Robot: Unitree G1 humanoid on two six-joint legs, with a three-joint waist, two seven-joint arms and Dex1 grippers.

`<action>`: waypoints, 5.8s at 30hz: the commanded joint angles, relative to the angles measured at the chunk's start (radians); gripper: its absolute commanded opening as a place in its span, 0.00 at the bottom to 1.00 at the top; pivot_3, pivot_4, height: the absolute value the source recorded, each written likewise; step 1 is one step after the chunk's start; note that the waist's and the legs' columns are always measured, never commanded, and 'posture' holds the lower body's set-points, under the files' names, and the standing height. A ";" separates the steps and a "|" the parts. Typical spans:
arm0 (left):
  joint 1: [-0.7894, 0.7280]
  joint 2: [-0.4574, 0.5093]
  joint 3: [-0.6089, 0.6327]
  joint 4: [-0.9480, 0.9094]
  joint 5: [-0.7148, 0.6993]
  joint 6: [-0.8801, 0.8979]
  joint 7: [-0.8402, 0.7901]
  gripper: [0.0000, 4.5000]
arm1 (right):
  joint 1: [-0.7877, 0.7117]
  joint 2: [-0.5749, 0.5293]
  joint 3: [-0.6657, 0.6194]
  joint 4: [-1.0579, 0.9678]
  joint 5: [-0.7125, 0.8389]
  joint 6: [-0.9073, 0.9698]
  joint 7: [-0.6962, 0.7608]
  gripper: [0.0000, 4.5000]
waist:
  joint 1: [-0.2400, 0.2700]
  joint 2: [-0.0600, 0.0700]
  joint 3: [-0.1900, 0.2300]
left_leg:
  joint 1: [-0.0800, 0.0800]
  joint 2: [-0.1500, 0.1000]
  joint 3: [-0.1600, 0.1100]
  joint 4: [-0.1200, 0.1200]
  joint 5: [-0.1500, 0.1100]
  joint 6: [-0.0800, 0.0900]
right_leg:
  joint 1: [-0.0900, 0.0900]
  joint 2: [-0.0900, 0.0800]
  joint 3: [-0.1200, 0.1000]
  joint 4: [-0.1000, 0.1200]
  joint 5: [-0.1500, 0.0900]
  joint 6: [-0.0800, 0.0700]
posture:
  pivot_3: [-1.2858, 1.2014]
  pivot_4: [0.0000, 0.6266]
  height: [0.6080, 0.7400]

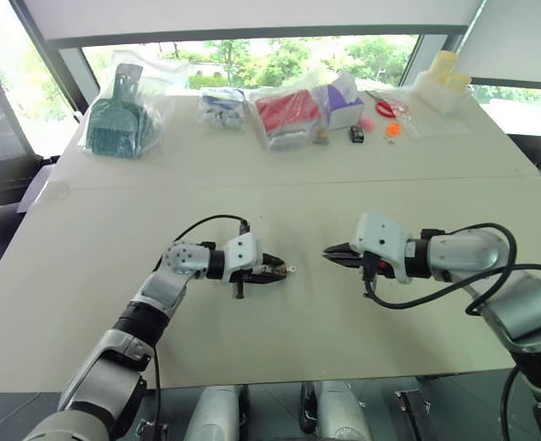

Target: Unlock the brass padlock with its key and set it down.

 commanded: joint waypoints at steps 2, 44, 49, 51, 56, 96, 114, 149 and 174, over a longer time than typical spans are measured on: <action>-0.005 0.107 0.054 -0.094 -0.031 0.130 -0.062 0.17 | -0.081 0.057 0.046 0.021 -0.102 -0.128 -0.049 0.03 | -0.009 0.000 0.000 | 0.000 0.001 0.000 0.000 0.000 0.000 | 0.000 0.000 0.000 0.000 0.000 0.000 | 0.52 0.24 1.00; -0.382 0.122 0.177 -0.032 -0.175 0.394 -0.265 0.17 | -0.347 0.279 0.154 0.473 -0.625 -0.959 -0.232 0.87 | -0.006 -0.002 0.002 | -0.003 -0.002 0.002 0.000 0.001 -0.001 | -0.003 0.002 0.001 0.002 0.000 0.001 | 0.52 0.24 1.00; -0.378 0.124 0.175 -0.033 -0.168 0.391 -0.268 0.17 | -0.342 0.278 0.151 0.473 -0.626 -0.967 -0.226 0.40 | -0.004 -0.002 0.002 | -0.003 -0.002 0.002 0.000 0.001 -0.001 | -0.003 0.002 0.001 0.002 0.000 0.001 | 0.52 0.24 1.00; -0.378 0.122 0.173 -0.033 -0.165 0.388 -0.266 0.17 | -0.341 0.280 0.151 0.472 -0.625 -0.970 -0.223 0.15 | -0.005 -0.002 0.002 | -0.003 -0.002 0.002 0.000 0.001 -0.001 | -0.003 0.002 0.001 0.002 0.000 0.001 | 0.52 0.24 1.00; -0.378 0.116 0.169 -0.037 -0.159 0.377 -0.262 0.17 | -0.343 0.290 0.154 0.467 -0.621 -0.965 -0.213 0.01 | -0.005 -0.002 0.002 | -0.003 -0.002 0.002 0.000 0.001 -0.001 | -0.003 0.002 0.001 0.002 0.000 0.001 | 0.52 0.24 1.00; -0.473 0.108 0.188 0.013 -0.196 0.488 -0.430 0.17 | -0.391 0.236 0.116 0.759 -0.753 -1.549 -0.532 0.85 | -0.021 -0.003 0.003 | -0.003 -0.003 0.006 0.000 0.004 -0.007 | -0.004 0.002 0.001 0.003 -0.001 0.002 | 0.52 0.24 1.00; -0.471 0.115 0.194 -0.024 -0.207 0.532 -0.439 0.17 | -0.467 0.264 0.155 0.860 -0.813 -1.679 -0.597 0.42 | -0.026 -0.003 0.003 | -0.002 -0.003 0.003 0.000 0.004 -0.006 | -0.003 0.002 0.003 0.003 -0.001 0.002 | 0.52 0.24 1.00; -0.451 0.138 0.243 -0.077 -0.225 0.565 -0.348 0.99 | -0.467 0.264 0.170 0.880 -0.770 -1.661 -0.534 0.00 | -0.026 -0.003 0.003 | -0.002 -0.003 0.004 0.000 0.004 -0.006 | -0.003 0.002 0.003 0.003 -0.001 0.002 | 0.52 0.24 1.00; -0.309 0.250 0.211 -0.229 -0.248 0.584 -0.321 0.01 | -0.459 0.266 0.170 0.871 -0.758 -1.646 -0.519 0.00 | -0.024 -0.003 0.003 | -0.001 -0.002 0.004 0.000 0.004 -0.007 | -0.003 0.002 0.004 0.004 -0.001 0.002 | 0.52 0.24 1.00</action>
